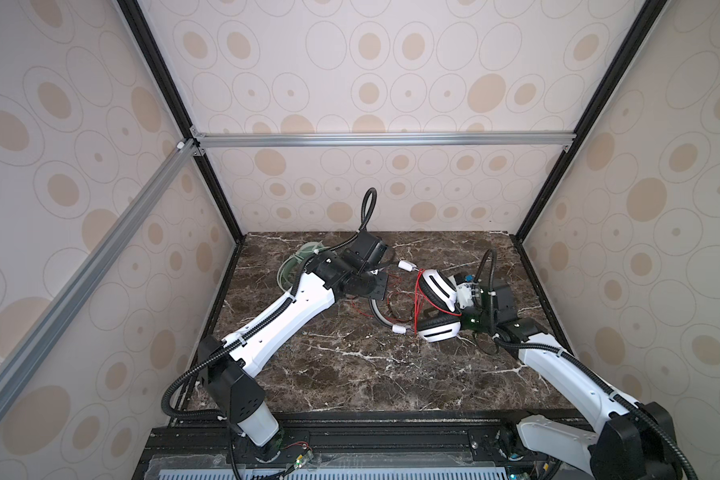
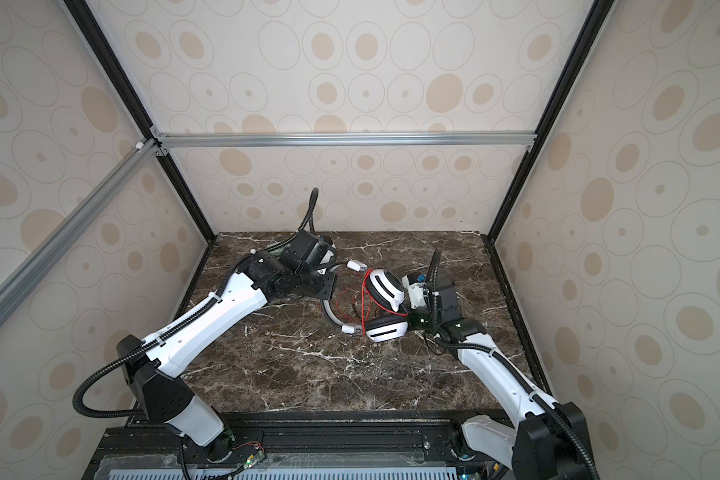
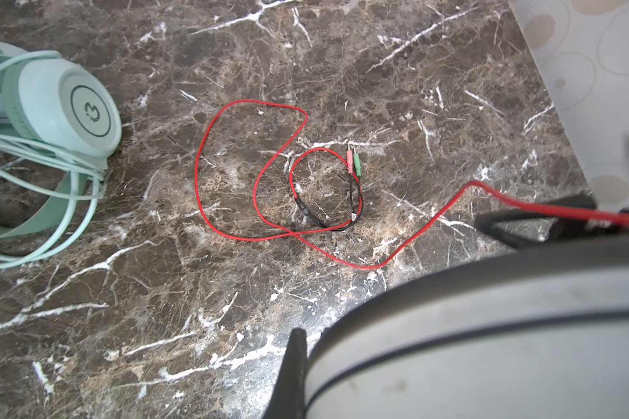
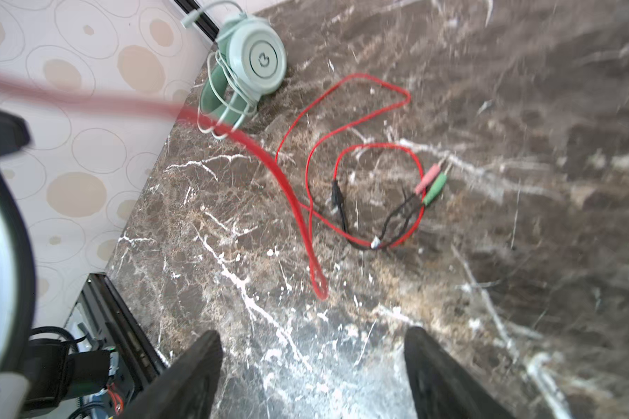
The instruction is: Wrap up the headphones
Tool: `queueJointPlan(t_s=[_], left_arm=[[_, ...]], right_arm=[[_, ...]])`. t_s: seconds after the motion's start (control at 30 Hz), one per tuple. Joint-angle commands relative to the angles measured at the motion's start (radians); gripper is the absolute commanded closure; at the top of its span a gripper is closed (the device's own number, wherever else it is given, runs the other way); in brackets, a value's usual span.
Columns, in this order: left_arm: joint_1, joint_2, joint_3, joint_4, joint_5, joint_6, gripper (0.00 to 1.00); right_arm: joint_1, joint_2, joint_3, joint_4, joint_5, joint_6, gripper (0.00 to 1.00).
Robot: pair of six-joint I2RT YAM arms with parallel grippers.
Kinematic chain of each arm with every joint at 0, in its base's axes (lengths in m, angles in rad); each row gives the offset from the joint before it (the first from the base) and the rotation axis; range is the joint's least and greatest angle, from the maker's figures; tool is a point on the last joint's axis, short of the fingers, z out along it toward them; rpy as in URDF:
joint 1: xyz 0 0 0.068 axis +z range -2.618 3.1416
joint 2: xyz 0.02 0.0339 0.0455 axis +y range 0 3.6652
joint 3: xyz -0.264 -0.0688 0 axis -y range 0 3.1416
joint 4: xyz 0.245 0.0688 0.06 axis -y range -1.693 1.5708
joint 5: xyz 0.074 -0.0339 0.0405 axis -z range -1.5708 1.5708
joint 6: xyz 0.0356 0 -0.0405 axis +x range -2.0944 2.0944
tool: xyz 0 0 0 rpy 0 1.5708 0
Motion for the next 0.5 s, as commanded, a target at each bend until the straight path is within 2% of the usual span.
queueJointPlan(t_s=[0.0,0.2,0.37,0.47], left_arm=[[0.028,-0.004,0.076,-0.010,-0.043,-0.104,1.00],[0.035,-0.021,0.079,-0.004,-0.020,-0.154,1.00],[0.035,-0.020,0.133,-0.011,-0.002,-0.164,1.00],[0.036,0.006,0.221,-0.049,-0.028,-0.142,1.00]], right_arm=[[0.001,-0.015,-0.040,0.033,-0.065,0.051,0.19],[0.000,-0.019,-0.150,0.194,-0.135,0.095,0.19],[0.001,0.031,-0.149,0.227,-0.084,0.067,0.20],[0.000,0.064,-0.167,0.300,-0.105,0.094,0.20]])
